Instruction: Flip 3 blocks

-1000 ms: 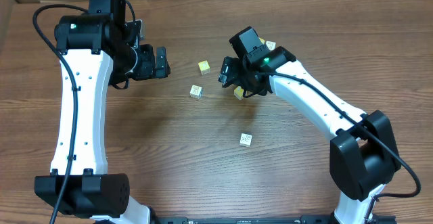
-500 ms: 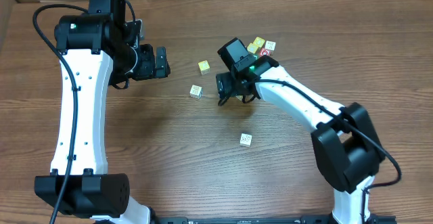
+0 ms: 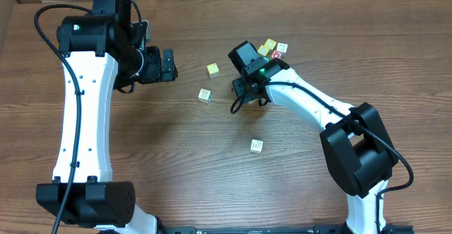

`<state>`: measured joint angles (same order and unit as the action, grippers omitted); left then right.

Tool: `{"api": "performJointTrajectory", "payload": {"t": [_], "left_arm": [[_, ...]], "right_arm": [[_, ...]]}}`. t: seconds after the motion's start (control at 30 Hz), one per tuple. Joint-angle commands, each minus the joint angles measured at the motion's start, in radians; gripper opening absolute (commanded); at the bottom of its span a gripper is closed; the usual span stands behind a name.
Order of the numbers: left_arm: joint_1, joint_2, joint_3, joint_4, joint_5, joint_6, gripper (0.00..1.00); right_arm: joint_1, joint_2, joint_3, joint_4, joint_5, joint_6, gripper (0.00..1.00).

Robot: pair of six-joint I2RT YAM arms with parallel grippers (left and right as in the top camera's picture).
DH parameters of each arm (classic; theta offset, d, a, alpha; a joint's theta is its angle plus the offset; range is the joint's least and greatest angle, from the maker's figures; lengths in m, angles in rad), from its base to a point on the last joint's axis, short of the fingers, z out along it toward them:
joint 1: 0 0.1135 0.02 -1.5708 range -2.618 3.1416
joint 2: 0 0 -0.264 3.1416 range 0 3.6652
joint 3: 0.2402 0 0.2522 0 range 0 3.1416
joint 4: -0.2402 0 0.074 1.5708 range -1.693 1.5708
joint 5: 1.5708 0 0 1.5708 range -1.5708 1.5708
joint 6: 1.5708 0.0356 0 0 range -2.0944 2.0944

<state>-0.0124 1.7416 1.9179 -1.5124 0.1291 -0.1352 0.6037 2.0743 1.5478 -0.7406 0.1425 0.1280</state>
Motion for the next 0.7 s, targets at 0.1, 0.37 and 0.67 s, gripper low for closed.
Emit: {"api": "performJointTrajectory", "payload": {"t": [0.1, 0.37, 0.67], "left_arm": [[0.005, 0.009, 0.020, -0.001, -0.006, -0.010, 1.00], [0.005, 0.009, 0.020, -0.001, -0.006, -0.010, 1.00], [0.005, 0.009, 0.020, -0.001, -0.006, -0.010, 1.00]], "right_arm": [[-0.004, 0.014, -0.024, 0.007, -0.039, -0.073, 0.67], [-0.004, 0.014, -0.098, 0.084, -0.039, -0.077, 0.65], [-0.003, 0.014, -0.099, 0.100, -0.039, -0.075, 0.49]]}}
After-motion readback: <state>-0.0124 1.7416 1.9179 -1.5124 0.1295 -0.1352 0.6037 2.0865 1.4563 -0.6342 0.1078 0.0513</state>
